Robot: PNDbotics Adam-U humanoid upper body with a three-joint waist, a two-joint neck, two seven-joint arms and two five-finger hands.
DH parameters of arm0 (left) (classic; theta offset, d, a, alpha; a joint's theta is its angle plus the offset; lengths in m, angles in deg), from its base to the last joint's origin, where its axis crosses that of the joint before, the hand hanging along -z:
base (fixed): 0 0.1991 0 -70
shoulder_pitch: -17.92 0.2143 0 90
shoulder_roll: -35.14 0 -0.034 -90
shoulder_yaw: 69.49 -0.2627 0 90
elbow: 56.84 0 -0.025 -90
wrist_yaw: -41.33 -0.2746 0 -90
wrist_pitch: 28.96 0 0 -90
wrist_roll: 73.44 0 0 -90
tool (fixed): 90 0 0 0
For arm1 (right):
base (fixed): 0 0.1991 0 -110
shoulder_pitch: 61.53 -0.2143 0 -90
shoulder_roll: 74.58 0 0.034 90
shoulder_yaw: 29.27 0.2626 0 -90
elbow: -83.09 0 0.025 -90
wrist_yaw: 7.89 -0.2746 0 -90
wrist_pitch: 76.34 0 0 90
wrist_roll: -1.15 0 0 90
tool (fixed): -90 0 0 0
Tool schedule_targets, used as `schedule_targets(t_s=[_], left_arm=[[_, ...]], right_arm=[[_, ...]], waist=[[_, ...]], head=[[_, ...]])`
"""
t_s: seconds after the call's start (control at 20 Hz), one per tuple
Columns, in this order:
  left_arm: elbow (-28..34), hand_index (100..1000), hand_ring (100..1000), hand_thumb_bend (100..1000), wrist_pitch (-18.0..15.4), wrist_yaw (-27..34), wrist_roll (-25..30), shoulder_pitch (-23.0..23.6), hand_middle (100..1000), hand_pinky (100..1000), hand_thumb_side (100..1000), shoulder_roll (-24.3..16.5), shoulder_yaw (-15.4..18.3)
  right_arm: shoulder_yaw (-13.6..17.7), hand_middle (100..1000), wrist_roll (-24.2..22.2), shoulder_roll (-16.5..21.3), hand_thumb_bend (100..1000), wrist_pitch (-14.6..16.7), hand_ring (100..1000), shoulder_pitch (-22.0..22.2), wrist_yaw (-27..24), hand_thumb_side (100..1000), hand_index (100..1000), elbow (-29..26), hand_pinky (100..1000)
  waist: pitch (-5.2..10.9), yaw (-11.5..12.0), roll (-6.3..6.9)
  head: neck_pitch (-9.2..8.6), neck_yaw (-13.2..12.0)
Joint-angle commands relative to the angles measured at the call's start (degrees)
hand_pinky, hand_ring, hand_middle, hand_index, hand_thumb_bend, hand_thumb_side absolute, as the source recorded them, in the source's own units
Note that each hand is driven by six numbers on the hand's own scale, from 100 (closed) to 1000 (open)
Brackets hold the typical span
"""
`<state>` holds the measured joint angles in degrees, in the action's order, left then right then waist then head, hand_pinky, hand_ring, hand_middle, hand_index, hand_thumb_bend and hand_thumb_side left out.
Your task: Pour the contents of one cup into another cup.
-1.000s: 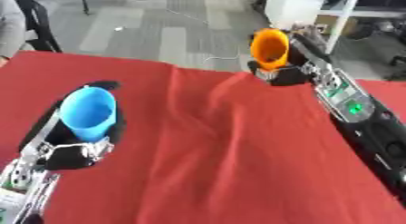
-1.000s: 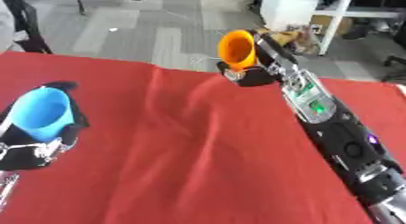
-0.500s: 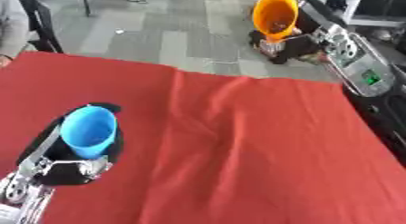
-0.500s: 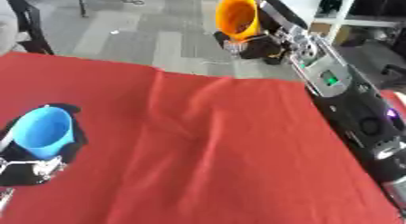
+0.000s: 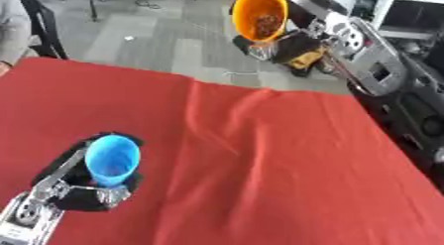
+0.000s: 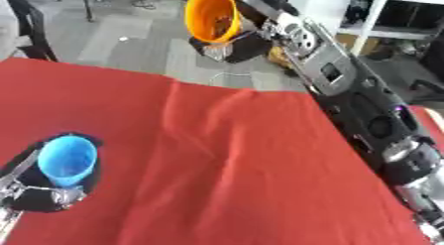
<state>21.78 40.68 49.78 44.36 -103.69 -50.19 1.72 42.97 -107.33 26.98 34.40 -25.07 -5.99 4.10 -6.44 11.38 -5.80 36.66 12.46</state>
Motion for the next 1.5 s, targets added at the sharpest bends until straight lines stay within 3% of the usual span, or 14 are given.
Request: schedule_targets(t_s=[0.05,0.65,1.0,1.5], left_arm=[[-2.0,755,336,144,-1.3,-1.0,-0.4,-2.5,310,513,100,0.8,0.0],[-5.9,758,341,157,-3.7,-0.5,-0.9,-6.8,316,515,100,3.2,-0.2],[-6.1,761,343,145,-3.6,-0.1,-0.5,-7.8,318,517,100,4.2,-0.7],[-7.0,762,343,128,-2.5,1.0,0.8,-8.6,318,519,100,4.8,-0.8]], right_arm=[[-0.7,338,-1.5,-2.0,223,0.4,622,-2.2,0.8,100,667,0.1,602],[-2.6,338,-4.8,-10.9,234,1.6,627,-4.0,3.7,100,671,4.7,601],[-2.3,340,-4.3,-14.5,242,3.9,625,-3.5,9.5,100,668,8.0,602],[-2.1,360,-0.3,-15.8,259,7.3,609,-3.4,21.6,100,652,6.1,620]], waist=[[1.01,-0.3,0.14],[1.09,-1.1,-0.17],[1.13,-1.0,-0.27],[1.12,-1.0,-0.53]], head=[[-0.04,0.2],[-0.67,0.2],[-0.86,0.3],[-0.76,0.2]])
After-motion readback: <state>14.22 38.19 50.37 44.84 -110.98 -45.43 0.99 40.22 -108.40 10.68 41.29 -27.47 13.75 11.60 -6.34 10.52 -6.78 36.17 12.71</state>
